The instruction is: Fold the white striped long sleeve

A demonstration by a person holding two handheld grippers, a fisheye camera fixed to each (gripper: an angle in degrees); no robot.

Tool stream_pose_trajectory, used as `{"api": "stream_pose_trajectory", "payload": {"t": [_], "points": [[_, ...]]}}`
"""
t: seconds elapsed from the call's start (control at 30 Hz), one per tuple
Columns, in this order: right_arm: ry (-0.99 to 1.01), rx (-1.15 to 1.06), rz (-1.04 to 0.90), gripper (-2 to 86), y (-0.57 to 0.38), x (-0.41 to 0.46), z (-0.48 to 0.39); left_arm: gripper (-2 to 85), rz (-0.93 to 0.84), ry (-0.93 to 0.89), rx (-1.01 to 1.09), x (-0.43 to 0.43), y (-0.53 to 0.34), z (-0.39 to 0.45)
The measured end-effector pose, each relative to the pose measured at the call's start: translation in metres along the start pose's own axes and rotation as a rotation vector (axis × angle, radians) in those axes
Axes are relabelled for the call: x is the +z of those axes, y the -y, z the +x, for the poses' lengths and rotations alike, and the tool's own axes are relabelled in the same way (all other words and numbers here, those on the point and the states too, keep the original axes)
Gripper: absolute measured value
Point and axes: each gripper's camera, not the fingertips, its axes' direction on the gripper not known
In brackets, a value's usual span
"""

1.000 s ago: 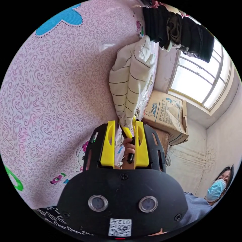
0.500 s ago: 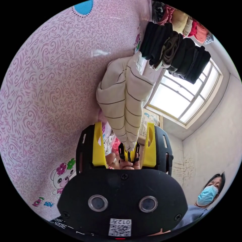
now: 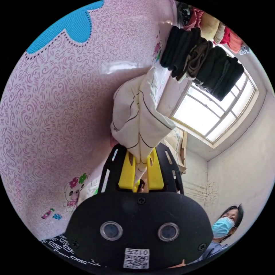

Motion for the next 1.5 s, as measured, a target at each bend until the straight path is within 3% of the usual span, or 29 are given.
{"api": "stream_pose_trajectory", "payload": {"t": [0.17,0.4,0.73,0.93,1.23,1.5], "points": [[0.144,0.073,0.129,19.5,0.051,-0.041,0.064,5.6,-0.060,0.016,-0.007,0.020,-0.017,0.050],[0.139,0.010,0.166,20.5,0.158,-0.044,0.076,5.4,-0.114,0.084,0.004,0.049,-0.035,0.111],[0.177,-0.035,0.241,15.6,0.284,-0.016,0.080,6.1,-0.149,0.083,-0.023,0.077,-0.075,0.150],[0.123,-0.041,0.243,3.6,0.337,-0.002,0.077,6.9,-0.130,0.142,0.003,0.081,-0.105,0.156],[-0.187,-0.437,0.206,0.1,0.329,0.018,-0.079,8.2,-0.205,0.369,0.383,0.110,-0.197,0.242],[-0.145,-0.646,0.207,-0.2,0.334,0.002,-0.229,8.3,-0.227,0.159,0.508,0.097,-0.280,0.326]]}}
